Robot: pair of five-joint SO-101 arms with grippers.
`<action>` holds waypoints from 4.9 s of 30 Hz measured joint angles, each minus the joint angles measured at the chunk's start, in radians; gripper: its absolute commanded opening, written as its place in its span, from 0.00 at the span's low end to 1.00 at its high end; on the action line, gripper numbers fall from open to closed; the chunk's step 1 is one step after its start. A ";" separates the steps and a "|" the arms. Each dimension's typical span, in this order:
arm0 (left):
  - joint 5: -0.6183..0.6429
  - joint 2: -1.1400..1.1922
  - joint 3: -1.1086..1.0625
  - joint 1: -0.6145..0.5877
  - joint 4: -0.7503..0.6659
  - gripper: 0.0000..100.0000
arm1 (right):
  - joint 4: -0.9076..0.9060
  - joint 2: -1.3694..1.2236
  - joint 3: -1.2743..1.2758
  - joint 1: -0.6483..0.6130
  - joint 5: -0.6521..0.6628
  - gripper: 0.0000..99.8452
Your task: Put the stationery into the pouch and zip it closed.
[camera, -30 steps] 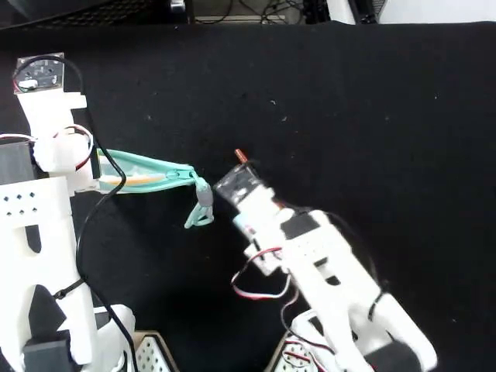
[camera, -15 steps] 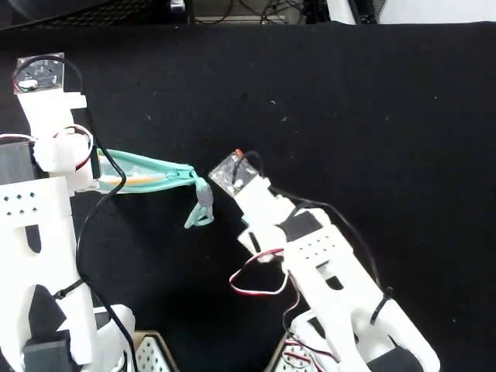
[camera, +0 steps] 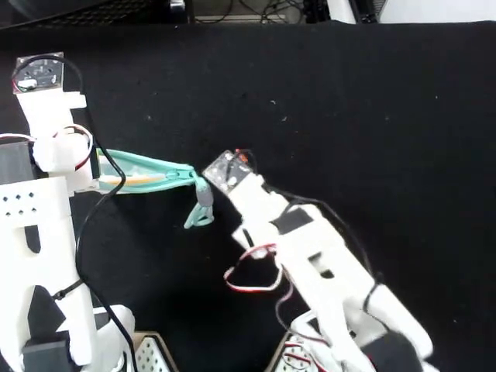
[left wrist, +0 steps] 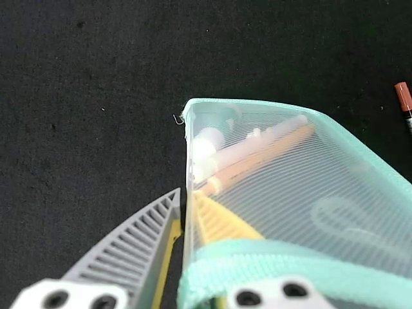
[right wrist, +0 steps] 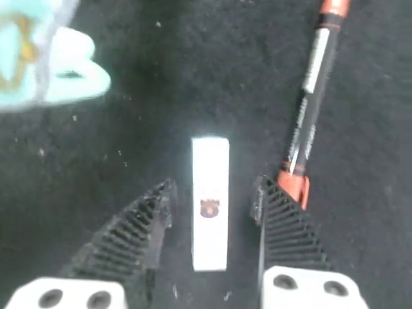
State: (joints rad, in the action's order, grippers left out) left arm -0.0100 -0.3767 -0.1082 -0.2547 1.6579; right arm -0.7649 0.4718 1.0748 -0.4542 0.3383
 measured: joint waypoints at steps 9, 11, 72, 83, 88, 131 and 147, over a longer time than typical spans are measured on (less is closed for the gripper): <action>0.000 0.000 0.000 0.000 0.000 0.03 | 0.084 -0.269 -0.109 -0.017 0.000 0.16; 0.002 0.000 0.000 0.000 0.000 0.03 | 0.084 -0.275 -0.117 -0.017 0.000 0.07; 0.000 0.000 0.000 0.000 0.000 0.03 | 0.951 0.453 0.063 -0.451 -0.018 0.01; 0.000 0.000 -0.002 0.002 0.000 0.03 | 0.941 0.436 0.080 -0.391 -0.020 0.02; 0.000 0.000 -0.002 0.002 0.000 0.03 | 0.790 0.436 0.037 -0.400 -0.018 0.16; 0.000 0.000 -0.002 0.002 0.000 0.03 | 0.080 -0.502 -0.442 0.146 0.038 0.16; 0.000 0.000 -0.002 0.002 0.000 0.03 | -0.207 -0.680 -0.684 0.264 0.041 0.01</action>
State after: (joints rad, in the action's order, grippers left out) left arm -0.0100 -0.3767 -0.1097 -0.2532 1.6579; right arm -0.9720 -0.2079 0.3905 -0.1903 0.3798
